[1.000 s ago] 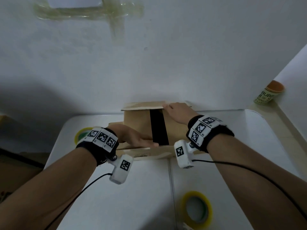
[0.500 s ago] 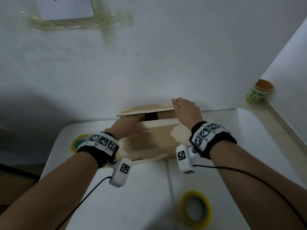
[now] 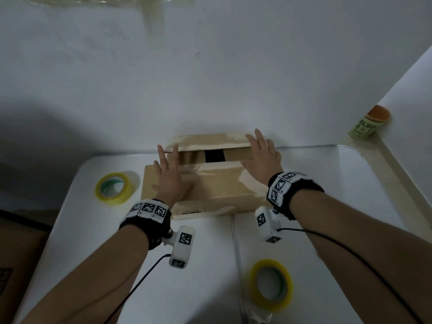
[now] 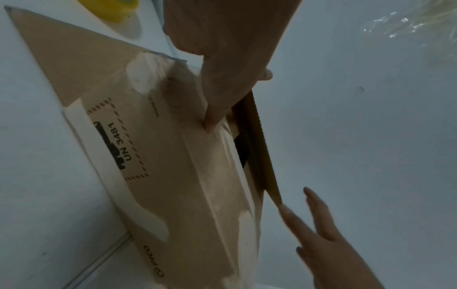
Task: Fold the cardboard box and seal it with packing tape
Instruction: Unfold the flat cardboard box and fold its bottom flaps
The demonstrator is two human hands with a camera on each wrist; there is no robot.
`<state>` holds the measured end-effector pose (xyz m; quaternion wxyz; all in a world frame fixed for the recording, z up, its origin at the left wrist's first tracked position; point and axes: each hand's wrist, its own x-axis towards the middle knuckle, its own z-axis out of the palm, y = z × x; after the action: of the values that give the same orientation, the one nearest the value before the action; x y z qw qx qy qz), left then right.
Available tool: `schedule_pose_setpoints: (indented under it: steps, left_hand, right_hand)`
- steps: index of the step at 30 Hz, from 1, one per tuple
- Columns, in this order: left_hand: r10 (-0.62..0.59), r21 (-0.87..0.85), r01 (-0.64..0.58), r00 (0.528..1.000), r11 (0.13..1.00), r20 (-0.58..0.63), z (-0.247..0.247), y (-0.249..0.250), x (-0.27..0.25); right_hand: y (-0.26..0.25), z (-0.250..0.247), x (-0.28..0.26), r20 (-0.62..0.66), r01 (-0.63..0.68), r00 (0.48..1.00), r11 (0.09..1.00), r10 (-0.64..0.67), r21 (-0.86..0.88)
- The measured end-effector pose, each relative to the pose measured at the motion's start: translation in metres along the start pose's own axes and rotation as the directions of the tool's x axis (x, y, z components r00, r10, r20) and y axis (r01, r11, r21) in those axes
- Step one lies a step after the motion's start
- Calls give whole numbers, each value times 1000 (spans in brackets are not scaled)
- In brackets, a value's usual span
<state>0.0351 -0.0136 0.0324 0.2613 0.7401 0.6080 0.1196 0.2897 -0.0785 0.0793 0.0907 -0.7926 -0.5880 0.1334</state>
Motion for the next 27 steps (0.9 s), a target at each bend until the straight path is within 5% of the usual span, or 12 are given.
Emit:
schedule_pose_setpoints:
  steps: [4, 8, 10, 12, 14, 27]
  left_hand:
    - [-89, -65, 96, 990, 993, 106, 0, 2, 16]
    - [262, 34, -262, 965, 964, 15, 1, -9, 39]
    - [73, -42, -68, 991, 997, 115, 8, -7, 33]
    - [61, -3, -61, 997, 998, -50, 16, -15, 35]
    - [42, -72, -45, 998, 996, -38, 22, -21, 37]
    - [133, -161, -107, 977, 981, 165, 10, -8, 51]
  right_hand:
    - [2, 19, 9, 185, -71, 980, 997, 76, -30]
    - [8, 40, 15, 197, -137, 973, 987, 118, 88]
    - [11, 40, 21, 161, -175, 975, 977, 155, 120]
    - [17, 41, 26, 162, -223, 967, 964, 199, 146]
    - [22, 43, 30, 191, -272, 953, 939, 233, 211]
    - [24, 43, -5, 83, -350, 936, 931, 342, 108]
